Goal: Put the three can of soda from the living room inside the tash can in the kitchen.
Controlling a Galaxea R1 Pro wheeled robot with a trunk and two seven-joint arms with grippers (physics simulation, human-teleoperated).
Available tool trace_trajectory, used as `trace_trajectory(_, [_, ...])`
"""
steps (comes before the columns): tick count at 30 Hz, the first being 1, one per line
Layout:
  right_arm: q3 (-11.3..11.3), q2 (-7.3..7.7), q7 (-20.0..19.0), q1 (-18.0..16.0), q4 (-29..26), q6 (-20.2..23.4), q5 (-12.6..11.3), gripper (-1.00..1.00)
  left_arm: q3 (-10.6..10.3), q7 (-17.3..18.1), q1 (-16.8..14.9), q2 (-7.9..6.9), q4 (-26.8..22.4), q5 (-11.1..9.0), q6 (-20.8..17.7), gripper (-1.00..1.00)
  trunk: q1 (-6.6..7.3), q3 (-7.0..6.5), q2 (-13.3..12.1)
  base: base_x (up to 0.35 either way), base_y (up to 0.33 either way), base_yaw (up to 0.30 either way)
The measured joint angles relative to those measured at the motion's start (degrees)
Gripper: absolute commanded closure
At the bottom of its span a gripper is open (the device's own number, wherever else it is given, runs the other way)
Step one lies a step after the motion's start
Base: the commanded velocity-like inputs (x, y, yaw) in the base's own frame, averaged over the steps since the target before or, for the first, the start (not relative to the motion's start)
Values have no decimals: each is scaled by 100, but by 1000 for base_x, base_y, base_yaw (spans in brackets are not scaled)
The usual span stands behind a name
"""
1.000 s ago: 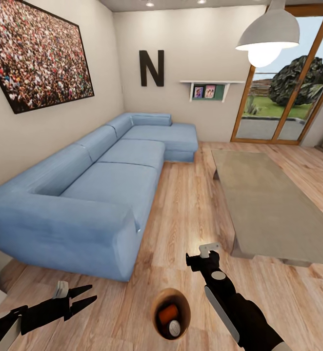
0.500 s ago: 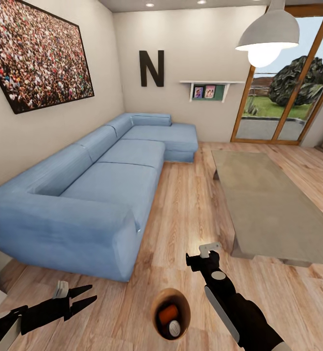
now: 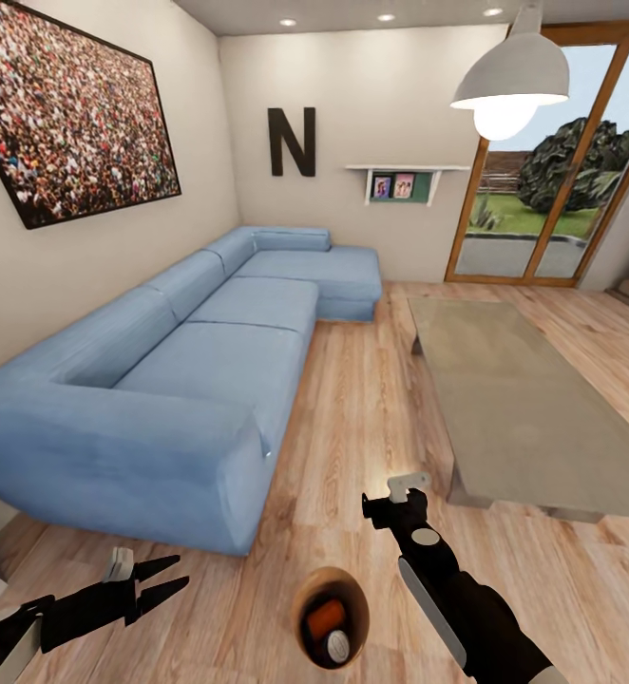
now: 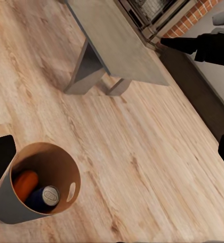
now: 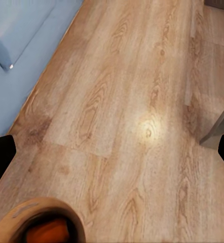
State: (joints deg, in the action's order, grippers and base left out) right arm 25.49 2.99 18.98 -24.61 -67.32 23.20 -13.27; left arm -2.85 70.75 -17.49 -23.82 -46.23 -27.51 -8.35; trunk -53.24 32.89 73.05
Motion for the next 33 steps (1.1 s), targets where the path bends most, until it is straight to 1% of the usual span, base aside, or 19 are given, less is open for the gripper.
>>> trace_trajectory(33, [0, 0, 0, 0, 0, 0, 0, -100, -13, 0, 0, 0, -2, 0, 0, -100, 0, -311, 0, 0, 0, -58])
